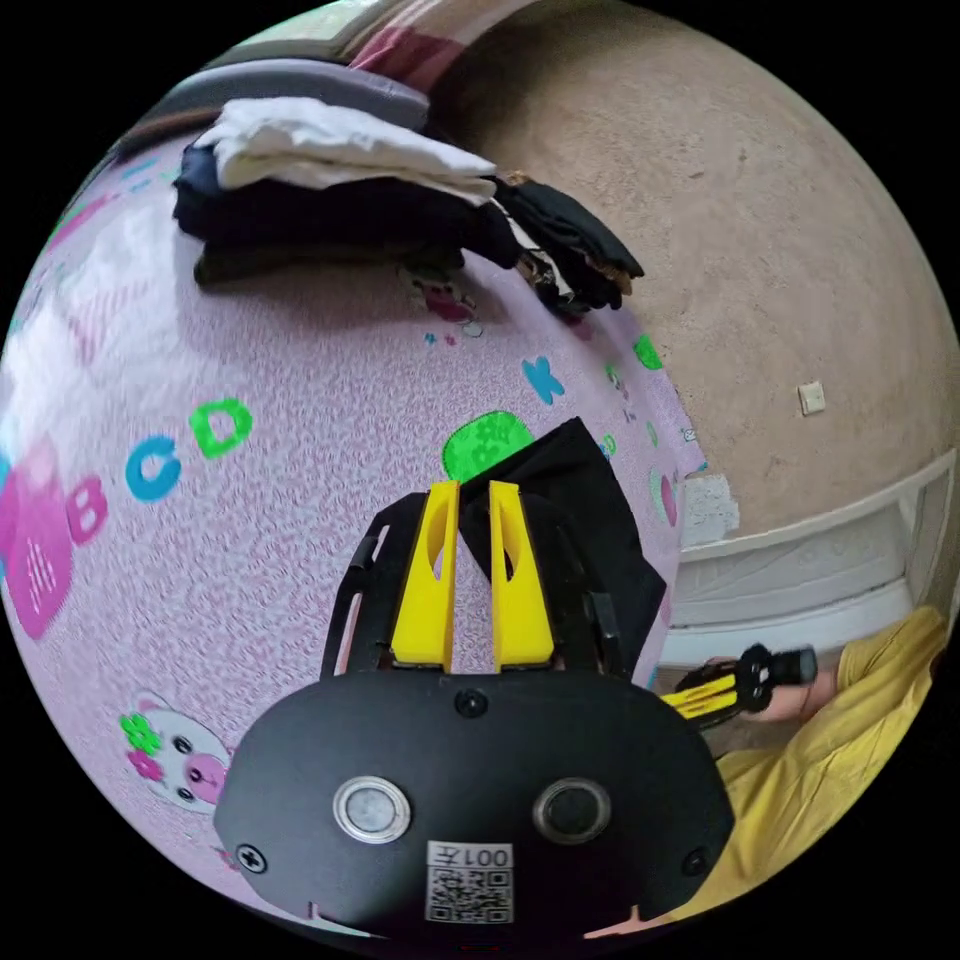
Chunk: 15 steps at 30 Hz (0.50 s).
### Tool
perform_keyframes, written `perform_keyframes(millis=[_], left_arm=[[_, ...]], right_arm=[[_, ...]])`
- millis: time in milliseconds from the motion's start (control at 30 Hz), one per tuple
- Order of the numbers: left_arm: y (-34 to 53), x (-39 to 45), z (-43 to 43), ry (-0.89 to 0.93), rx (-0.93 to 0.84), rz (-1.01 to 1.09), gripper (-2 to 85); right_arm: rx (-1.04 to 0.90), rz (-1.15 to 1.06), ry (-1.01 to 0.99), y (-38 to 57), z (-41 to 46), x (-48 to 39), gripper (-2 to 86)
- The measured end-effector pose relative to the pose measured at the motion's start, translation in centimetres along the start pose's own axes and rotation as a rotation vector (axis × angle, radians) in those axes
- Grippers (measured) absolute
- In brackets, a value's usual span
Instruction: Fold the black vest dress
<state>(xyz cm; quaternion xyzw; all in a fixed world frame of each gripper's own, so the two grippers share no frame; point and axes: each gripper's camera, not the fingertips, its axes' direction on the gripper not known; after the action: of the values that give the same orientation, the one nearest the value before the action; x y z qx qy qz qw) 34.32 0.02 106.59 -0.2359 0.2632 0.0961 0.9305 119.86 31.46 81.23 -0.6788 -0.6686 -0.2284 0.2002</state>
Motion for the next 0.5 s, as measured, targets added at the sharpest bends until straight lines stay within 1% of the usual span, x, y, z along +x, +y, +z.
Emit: perform_keyframes(millis=[33, 100, 133, 167, 200, 267, 367, 500], left_arm=[[-0.8, 0.5, -0.3, -0.010, -0.016, 0.059, 1.6], [-2.5, 1.4, 0.1, -0.020, -0.085, 0.158, 2.2], [-3.6, 2.1, 0.9, -0.023, -0.153, 0.232, 2.9], [-4.7, 2.7, 2.0, -0.045, -0.225, 0.295, 3.9], [-5.1, 3.0, 2.6, -0.056, -0.261, 0.330, 4.3], [-6.4, 4.4, 4.8, -0.095, -0.403, 0.473, 5.6], [-7.4, 5.9, 6.9, -0.126, -0.547, 0.626, 6.3], [-8.2, 7.3, 8.0, -0.130, -0.645, 0.745, 6.8]], right_arm=[[0.018, 0.081, -0.081, 0.6, -0.3, 1.4, 2.2], [0.131, 0.445, -0.410, 4.3, -0.4, 7.1, 3.5], [0.163, 0.537, -0.475, 5.5, -0.1, 8.4, 4.0], [0.217, 0.693, -0.574, 7.7, 0.7, 10.3, 5.1], [0.270, 0.820, -0.629, 9.6, 1.3, 11.6, 6.4], [0.353, 0.952, -0.675, 11.5, 1.9, 12.8, 7.6], [0.456, 1.078, -0.645, 12.9, 2.2, 13.7, 9.0], [0.575, 1.273, -0.646, 14.3, 4.0, 13.9, 10.6]])
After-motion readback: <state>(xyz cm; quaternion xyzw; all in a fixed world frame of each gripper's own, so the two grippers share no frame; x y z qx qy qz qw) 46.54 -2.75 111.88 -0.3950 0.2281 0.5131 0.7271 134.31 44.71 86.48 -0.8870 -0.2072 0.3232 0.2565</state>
